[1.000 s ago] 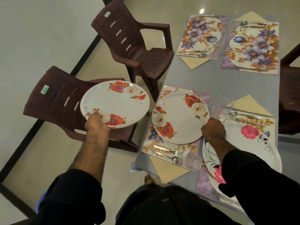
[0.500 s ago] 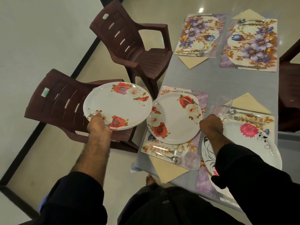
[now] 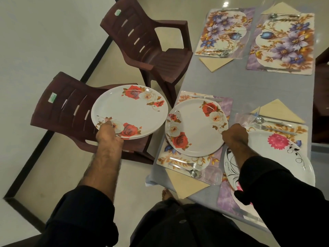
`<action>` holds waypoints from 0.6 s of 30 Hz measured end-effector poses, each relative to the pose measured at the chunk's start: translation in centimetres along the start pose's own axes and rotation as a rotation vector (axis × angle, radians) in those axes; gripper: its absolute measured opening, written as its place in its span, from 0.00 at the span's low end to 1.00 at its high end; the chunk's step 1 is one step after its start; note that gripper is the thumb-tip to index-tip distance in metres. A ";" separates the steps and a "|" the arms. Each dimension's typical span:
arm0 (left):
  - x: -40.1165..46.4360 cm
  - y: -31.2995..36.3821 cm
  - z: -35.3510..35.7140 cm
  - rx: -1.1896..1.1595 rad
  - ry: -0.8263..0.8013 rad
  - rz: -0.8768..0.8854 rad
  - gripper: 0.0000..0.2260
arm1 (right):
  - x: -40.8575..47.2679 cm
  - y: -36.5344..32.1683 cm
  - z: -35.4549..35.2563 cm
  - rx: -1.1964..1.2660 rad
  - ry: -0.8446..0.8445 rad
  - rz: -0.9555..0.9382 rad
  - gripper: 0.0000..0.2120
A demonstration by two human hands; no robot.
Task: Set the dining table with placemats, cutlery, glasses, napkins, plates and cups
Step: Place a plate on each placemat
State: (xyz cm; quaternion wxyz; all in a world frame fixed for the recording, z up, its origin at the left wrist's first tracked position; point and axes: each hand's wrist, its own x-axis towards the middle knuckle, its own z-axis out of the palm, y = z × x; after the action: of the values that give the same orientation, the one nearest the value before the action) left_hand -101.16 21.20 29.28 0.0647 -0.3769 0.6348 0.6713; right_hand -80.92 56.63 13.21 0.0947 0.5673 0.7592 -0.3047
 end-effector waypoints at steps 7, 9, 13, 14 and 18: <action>0.8 -0.4 -0.5 0.016 -0.014 -0.037 0.19 | -1.1 -0.2 -0.2 -0.082 0.041 -0.013 0.22; 1.0 -0.6 -1.0 -0.008 -0.032 -0.030 0.19 | -2.3 -0.6 -0.3 -0.131 0.125 -0.112 0.24; 1.5 -1.1 -2.9 -0.041 -0.088 -0.025 0.22 | -5.3 -4.9 -0.7 0.044 -0.066 -0.367 0.27; 1.6 -1.2 -3.4 -0.056 -0.117 -0.032 0.23 | -6.6 -6.9 -1.2 0.136 -0.209 -0.372 0.29; 2.4 -1.1 -5.6 -0.149 -0.244 -0.041 0.20 | -11.7 -15.0 -2.6 0.394 -0.605 -0.397 0.33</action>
State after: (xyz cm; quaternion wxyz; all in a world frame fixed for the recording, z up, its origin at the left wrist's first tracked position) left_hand -99.83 15.42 27.49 0.1268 -0.3092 0.5627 0.7561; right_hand -90.22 46.10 26.32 0.1426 0.3019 0.7188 -0.6098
